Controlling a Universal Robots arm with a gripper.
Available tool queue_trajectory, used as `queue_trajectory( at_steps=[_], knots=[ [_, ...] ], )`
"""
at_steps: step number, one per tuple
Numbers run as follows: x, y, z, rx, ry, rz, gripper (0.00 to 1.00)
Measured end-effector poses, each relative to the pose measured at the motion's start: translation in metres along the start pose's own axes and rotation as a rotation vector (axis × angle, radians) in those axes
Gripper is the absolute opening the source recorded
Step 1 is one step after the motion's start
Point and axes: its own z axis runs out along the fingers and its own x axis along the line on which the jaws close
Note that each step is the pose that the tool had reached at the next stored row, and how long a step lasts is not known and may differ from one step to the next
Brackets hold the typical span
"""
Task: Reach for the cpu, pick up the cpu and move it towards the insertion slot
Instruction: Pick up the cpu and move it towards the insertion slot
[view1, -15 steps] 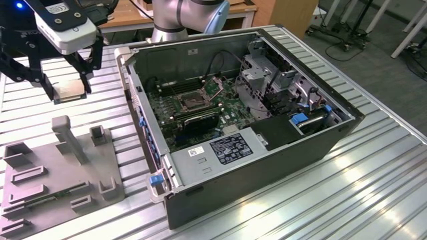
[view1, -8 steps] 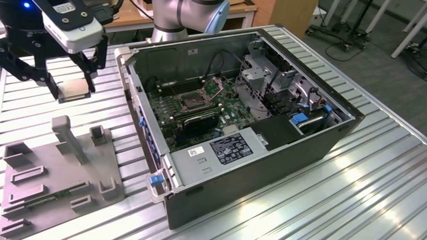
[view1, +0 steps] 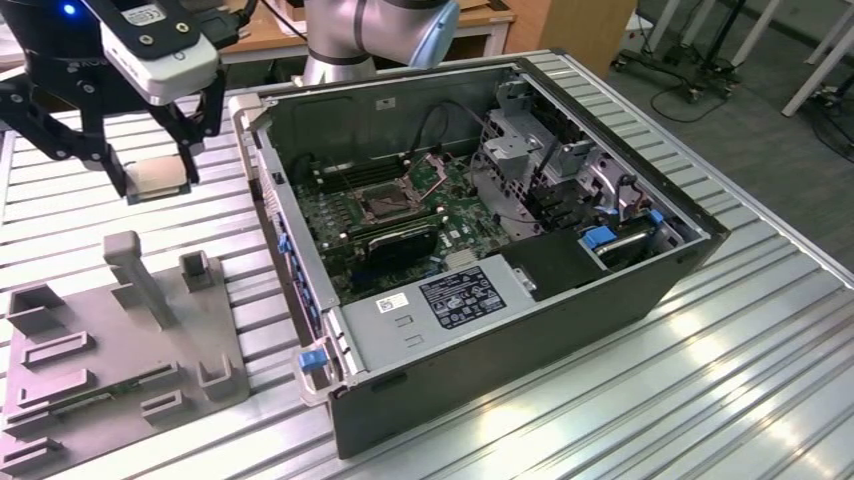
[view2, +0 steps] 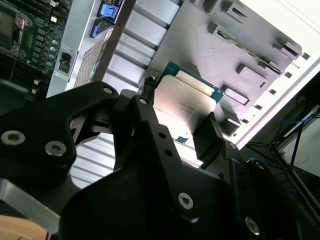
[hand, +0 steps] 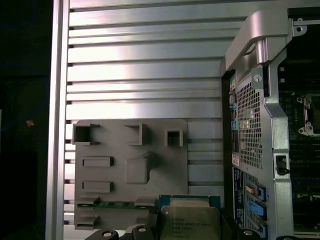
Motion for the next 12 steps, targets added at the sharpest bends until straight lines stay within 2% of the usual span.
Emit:
queue_trajectory(
  at_steps=[12],
  knots=[
    [-0.0098, 0.0002, 0.0000, 0.0000, 0.0000, 0.000, 0.55]
  ],
)
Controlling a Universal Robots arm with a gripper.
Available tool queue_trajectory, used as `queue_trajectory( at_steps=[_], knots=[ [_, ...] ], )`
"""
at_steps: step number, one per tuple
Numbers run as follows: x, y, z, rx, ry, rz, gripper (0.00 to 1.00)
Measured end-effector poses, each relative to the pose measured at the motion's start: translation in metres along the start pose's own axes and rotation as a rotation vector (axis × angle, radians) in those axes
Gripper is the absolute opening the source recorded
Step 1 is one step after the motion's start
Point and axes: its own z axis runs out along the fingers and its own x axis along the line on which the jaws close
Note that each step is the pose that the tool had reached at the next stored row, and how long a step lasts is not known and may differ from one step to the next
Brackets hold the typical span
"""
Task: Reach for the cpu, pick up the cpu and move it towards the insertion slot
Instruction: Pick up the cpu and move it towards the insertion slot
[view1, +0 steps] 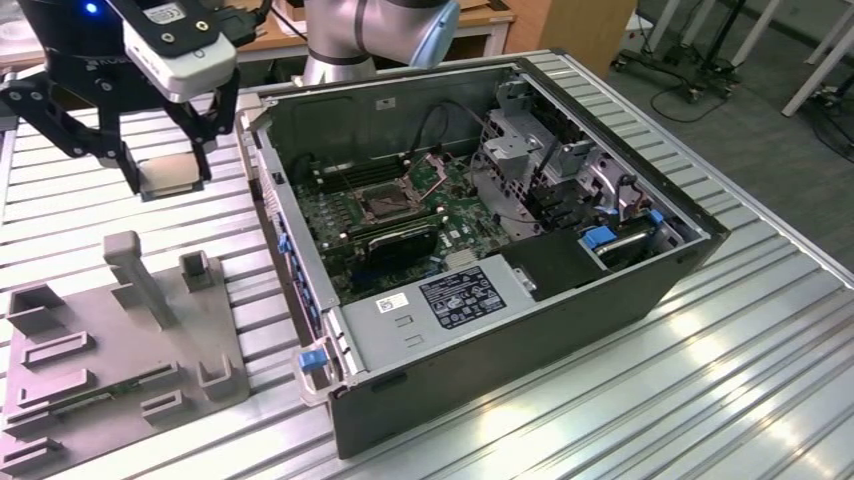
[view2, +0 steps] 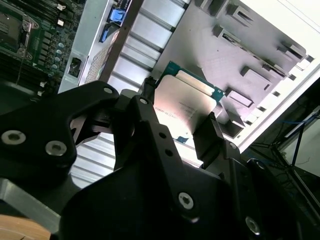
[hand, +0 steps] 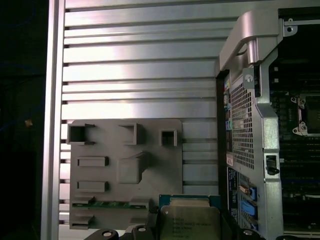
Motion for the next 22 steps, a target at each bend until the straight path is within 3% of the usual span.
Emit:
queue_trajectory(
  at_steps=[22],
  knots=[
    [-0.0174, 0.0003, 0.0001, 0.0000, 0.0000, 0.000, 0.55]
  ],
)
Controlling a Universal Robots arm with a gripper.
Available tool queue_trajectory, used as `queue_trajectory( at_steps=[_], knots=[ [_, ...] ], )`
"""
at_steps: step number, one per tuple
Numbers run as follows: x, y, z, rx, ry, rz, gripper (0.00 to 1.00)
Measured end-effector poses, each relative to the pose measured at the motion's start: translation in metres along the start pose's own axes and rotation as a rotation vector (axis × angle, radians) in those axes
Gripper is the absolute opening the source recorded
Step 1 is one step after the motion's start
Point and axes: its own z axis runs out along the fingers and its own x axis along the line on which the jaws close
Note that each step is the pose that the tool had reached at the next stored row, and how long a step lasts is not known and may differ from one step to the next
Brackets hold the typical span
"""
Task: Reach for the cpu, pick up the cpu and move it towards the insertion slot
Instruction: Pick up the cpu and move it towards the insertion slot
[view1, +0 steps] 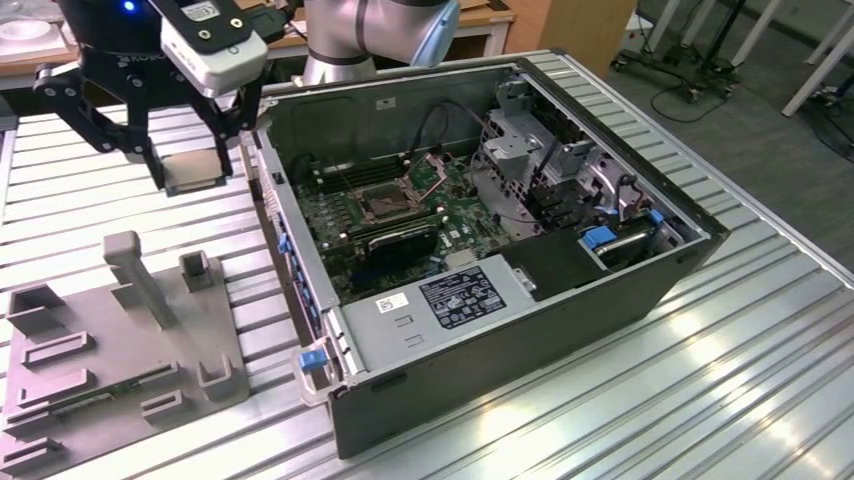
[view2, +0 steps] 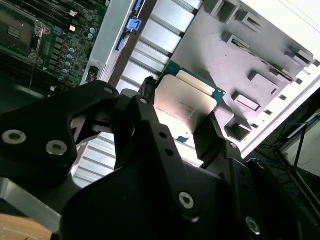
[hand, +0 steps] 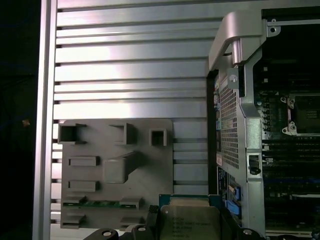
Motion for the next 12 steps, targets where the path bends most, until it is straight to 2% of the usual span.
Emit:
queue_trajectory(
  at_steps=[12],
  knots=[
    [-0.0087, 0.0002, 0.0000, 0.0000, 0.0001, 0.000, 0.55]
  ],
)
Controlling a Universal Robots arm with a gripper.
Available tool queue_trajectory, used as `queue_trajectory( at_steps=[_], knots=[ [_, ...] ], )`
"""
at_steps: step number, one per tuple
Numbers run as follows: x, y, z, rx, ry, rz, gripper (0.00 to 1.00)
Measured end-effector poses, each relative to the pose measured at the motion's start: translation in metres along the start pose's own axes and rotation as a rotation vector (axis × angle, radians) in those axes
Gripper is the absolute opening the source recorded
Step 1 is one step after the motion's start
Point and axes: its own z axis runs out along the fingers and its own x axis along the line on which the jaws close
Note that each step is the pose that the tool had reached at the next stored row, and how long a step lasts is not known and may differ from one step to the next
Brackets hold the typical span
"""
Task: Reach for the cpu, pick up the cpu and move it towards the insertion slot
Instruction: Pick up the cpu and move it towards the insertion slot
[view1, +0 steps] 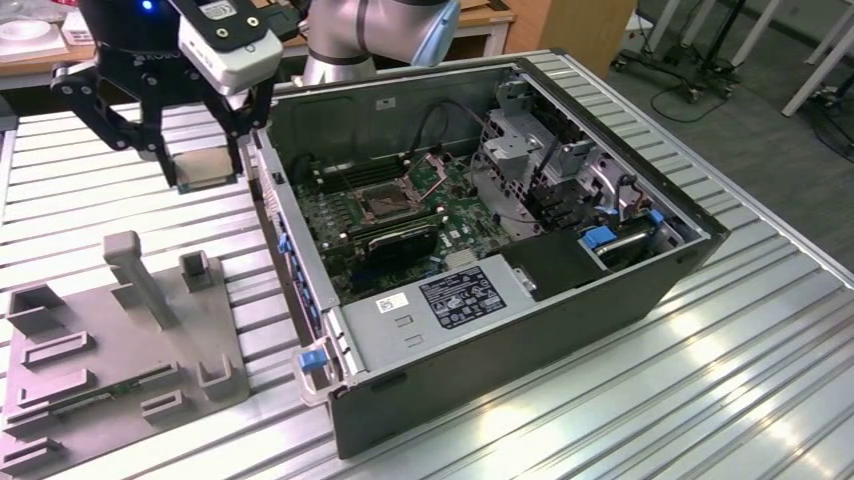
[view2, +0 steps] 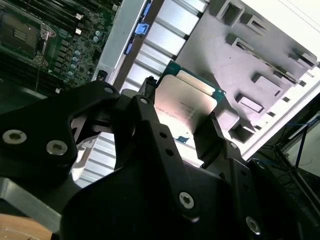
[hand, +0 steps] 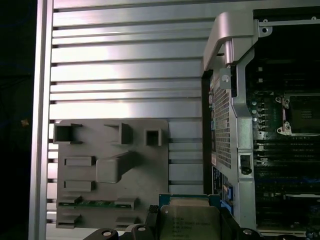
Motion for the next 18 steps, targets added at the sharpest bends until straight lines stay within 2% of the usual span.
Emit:
queue_trajectory(
  at_steps=[18],
  knots=[
    [-0.0114, 0.0002, 0.0001, 0.0000, 0.0000, 0.000, 0.55]
  ],
)
